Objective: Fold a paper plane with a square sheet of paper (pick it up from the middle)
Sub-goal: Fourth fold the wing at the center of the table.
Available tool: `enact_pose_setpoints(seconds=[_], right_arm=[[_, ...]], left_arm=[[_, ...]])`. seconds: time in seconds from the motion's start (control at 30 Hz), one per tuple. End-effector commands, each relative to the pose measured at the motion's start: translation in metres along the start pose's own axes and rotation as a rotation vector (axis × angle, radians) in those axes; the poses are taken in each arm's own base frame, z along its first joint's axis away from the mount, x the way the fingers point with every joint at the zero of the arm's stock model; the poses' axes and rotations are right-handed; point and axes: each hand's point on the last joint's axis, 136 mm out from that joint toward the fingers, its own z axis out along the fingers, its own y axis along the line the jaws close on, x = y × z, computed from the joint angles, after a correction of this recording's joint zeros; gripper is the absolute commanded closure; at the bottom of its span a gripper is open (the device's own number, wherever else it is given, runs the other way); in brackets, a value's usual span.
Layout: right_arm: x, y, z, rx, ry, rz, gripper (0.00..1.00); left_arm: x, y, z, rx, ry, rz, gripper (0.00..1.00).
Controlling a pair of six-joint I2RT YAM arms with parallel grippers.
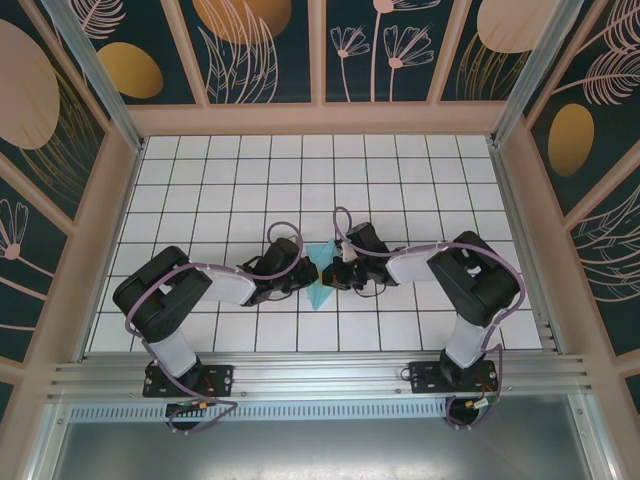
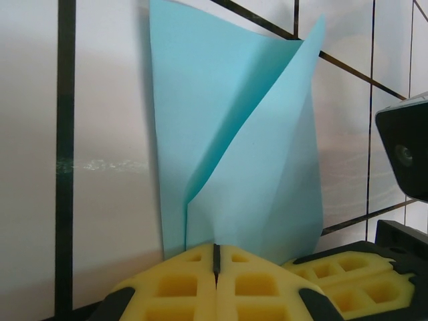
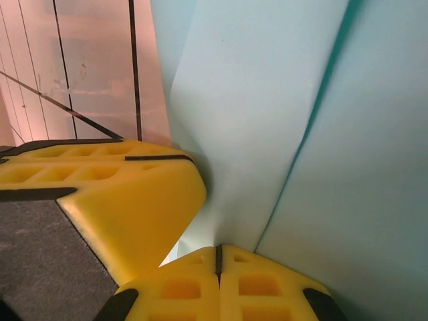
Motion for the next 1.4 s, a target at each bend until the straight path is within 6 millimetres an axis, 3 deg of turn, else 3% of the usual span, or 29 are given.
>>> enact_pose_setpoints(seconds=[0.0,0.27,0.47,0.77,1.13,1.37], right_arm=[[0.005,-0.005,-0.001,0.025,-0.017,0.003,0.98],[0.015,0.022,-0.012,-0.048,-0.027,-0.028,0.97],[0.019,0.021,-0.002,-0.059,-0.012,-0.018,0.97],[0.033,-0.011,0.011,0.025,0.019,0.037,0.97],[0.035,0.030,-0.006,-0.063,-0.012,-0.022,0.97],[0.043,0.016,0.009,-0.031,0.007,0.008,0.97]], left_arm=[[0.018,0.043,-0.001,-0.155,0.058,-0.009,1.00],[0.018,0.043,0.000,-0.152,0.056,-0.010,1.00],[0.018,0.041,0.001,-0.147,0.063,-0.007,1.00],[0.019,0.042,0.001,-0.146,0.064,-0.011,1.00],[0.021,0.042,0.002,-0.136,0.070,-0.013,1.00],[0.021,0.040,0.003,-0.129,0.073,-0.015,1.00]])
